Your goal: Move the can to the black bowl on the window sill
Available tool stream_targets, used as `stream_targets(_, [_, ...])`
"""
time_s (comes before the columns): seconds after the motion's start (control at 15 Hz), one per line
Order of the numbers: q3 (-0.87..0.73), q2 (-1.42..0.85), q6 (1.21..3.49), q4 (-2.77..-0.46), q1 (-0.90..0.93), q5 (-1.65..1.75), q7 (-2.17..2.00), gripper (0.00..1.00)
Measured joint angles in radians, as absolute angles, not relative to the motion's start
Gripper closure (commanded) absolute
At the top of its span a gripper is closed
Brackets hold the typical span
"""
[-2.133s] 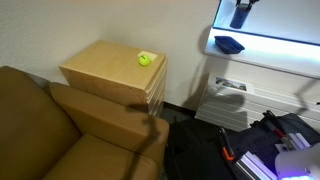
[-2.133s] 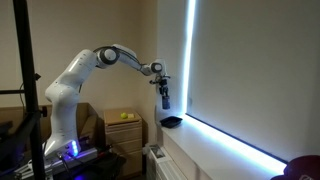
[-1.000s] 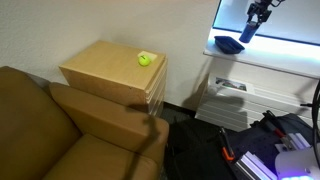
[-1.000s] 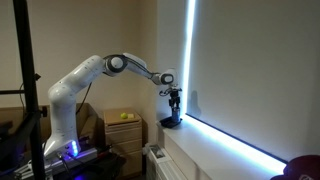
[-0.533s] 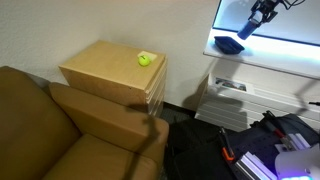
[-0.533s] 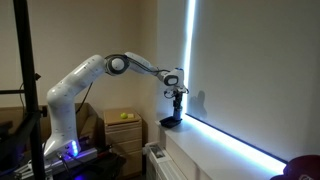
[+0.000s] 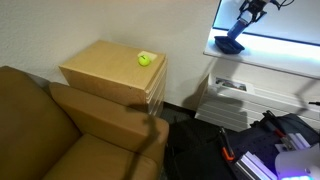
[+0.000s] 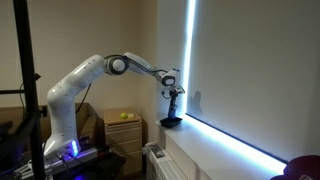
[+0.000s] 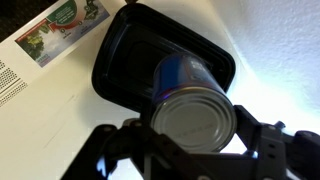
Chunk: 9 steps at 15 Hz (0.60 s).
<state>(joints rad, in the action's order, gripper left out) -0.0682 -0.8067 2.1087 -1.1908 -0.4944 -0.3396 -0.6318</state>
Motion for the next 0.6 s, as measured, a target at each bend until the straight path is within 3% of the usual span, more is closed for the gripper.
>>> stream_targets(0.6, [-0.092,-0.713,2.168,-1.345,-0.373,-0.262,-0.747,0.45])
